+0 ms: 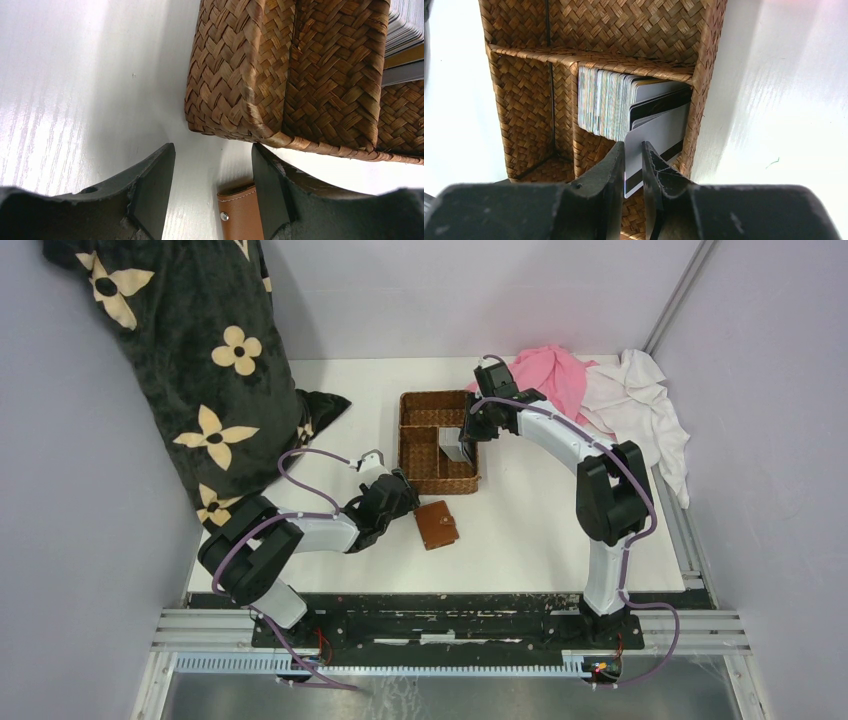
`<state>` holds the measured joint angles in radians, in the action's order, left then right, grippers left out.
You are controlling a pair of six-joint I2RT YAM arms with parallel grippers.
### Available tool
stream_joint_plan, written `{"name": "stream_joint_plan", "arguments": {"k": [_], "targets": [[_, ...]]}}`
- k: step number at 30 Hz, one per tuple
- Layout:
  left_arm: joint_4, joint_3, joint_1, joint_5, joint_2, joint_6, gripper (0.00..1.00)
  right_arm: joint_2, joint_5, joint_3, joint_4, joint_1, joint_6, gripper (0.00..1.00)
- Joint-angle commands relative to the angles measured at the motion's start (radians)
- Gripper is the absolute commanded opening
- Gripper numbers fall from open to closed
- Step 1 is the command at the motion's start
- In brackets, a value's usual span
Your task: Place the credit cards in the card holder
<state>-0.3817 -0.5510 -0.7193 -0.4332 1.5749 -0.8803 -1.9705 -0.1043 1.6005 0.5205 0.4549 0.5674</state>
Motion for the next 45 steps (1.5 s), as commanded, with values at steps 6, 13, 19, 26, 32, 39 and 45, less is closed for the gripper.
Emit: {"name": "stream_joint_plan", "arguments": {"k": [6,13,19,26,32,39,45], "targets": [[-0.009,-0.012,0.003,0.02,-0.003,0.061,0.65,0.06,-0.005,0.043,-0.008,0.009,-0.01,0.2],[-0.007,-0.015,0.004,0.025,-0.003,0.061,0.65,0.08,0.025,0.038,0.011,0.01,-0.03,0.07],[0.013,-0.003,0.003,0.034,-0.048,0.052,0.65,0.147,0.118,0.052,0.08,0.028,-0.086,0.02],[0.046,0.048,0.002,0.063,-0.245,0.079,0.65,0.289,0.212,0.033,0.179,0.077,-0.12,0.01],[0.061,0.092,0.0,0.159,-0.454,0.125,0.64,0.526,0.18,-0.158,0.192,0.184,-0.103,0.01],[0.038,0.134,0.0,0.412,-0.661,0.246,0.65,0.863,0.002,-0.407,0.186,0.242,-0.075,0.01],[-0.011,0.165,0.0,0.648,-0.711,0.316,0.65,1.028,-0.158,-0.567,0.115,0.263,-0.005,0.01]]}}
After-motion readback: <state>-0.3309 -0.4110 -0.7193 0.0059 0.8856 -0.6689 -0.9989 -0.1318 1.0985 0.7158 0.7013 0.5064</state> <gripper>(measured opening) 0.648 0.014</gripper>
